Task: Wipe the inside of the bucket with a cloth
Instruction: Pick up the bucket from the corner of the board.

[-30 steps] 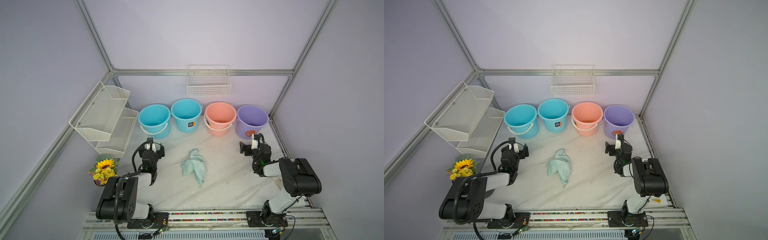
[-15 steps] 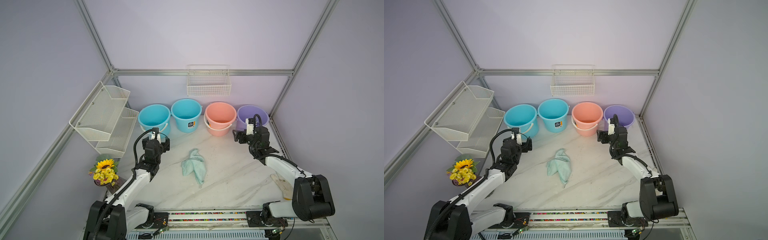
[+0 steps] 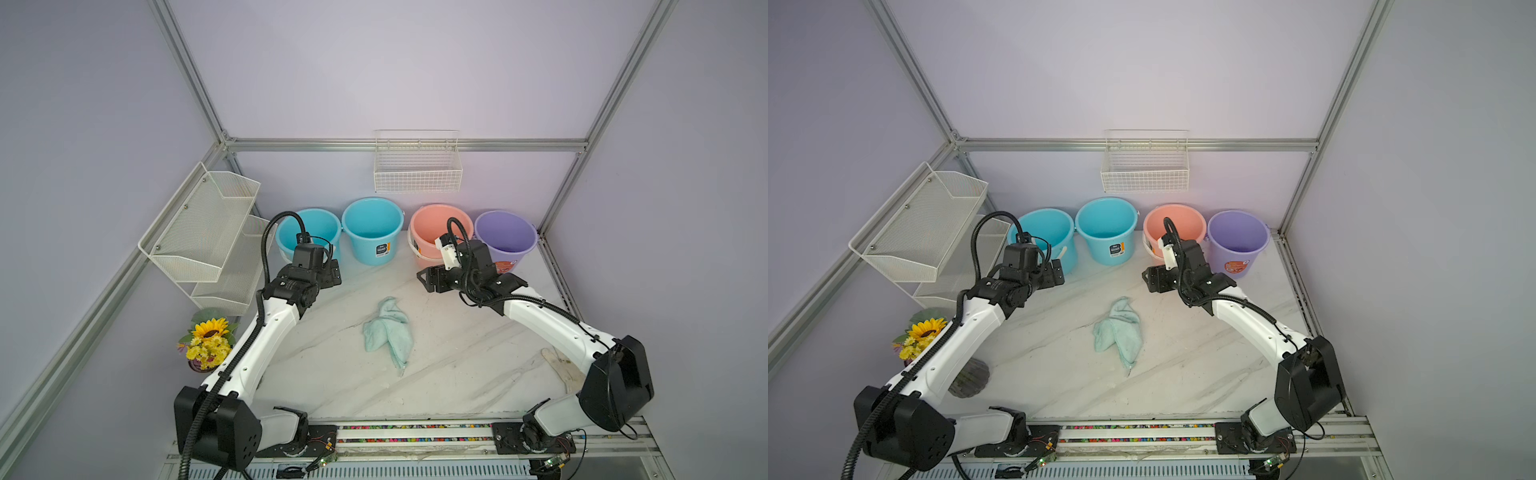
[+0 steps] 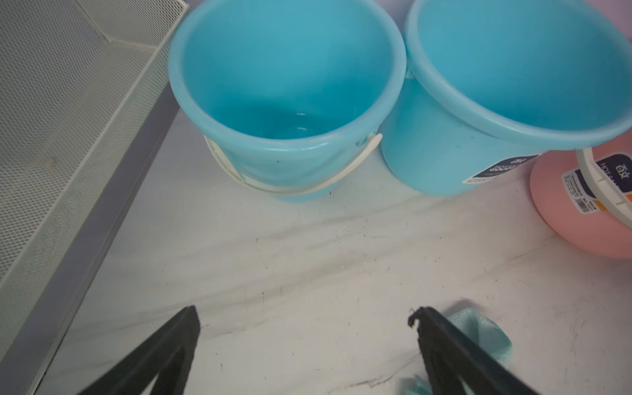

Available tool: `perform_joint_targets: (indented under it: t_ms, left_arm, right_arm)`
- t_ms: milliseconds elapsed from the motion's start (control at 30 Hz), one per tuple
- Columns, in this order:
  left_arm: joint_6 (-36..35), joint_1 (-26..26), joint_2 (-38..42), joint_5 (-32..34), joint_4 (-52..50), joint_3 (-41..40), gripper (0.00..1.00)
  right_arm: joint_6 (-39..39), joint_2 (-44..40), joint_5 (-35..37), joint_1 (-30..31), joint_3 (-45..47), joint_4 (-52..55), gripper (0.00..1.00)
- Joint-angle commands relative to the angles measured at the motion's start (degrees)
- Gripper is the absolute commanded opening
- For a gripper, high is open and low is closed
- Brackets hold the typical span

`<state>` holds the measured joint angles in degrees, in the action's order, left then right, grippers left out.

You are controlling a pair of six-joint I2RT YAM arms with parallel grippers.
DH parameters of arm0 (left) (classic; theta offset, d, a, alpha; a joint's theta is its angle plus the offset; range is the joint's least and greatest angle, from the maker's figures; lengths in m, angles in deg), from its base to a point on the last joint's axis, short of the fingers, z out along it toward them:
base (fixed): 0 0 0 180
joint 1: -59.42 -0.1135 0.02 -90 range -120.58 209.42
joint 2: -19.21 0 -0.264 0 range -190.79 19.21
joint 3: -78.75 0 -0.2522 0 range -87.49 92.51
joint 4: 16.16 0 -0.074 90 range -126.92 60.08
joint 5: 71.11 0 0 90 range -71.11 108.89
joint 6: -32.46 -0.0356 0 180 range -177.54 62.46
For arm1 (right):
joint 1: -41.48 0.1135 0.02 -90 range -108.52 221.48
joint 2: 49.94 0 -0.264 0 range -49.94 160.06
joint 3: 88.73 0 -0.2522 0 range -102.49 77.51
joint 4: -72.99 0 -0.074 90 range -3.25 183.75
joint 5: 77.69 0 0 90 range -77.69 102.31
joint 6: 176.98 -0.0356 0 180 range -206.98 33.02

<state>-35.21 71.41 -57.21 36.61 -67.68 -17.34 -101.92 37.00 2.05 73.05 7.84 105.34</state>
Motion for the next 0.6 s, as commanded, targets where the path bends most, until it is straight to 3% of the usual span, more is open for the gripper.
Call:
perform_joint_targets:
  t_ms: [0, 167, 333, 433, 567]
  left_arm:
    - [6.82, -1.36, -2.68, -2.76, -9.48, 7.55, 0.99]
    - [22.31, -6.05, -8.63, -4.06, -14.26, 16.18, 0.95]
    - [38.92, -10.53, -12.39, -8.46, -14.86, 20.64, 0.8]
    - [44.58, -11.73, -15.25, -8.31, -15.21, 23.82, 0.71]
    - [51.41, -12.89, -19.19, -8.8, -15.11, 26.35, 0.68]
  right_arm:
    - [-1.74, 1.35, 0.02, 2.85, -1.47, 4.36, 0.79]
    - [-2.46, 2.66, 0.58, 5.36, -2.89, 4.05, 0.79]
    - [-2.32, 3.33, 1.84, 6.29, -4.3, 4.97, 0.79]
    - [-2.22, 3.81, 3.35, 6.69, -5.93, 7.44, 0.79]
    - [-1.78, 3.5, 4.31, 7.36, -6.27, 7.68, 0.8]
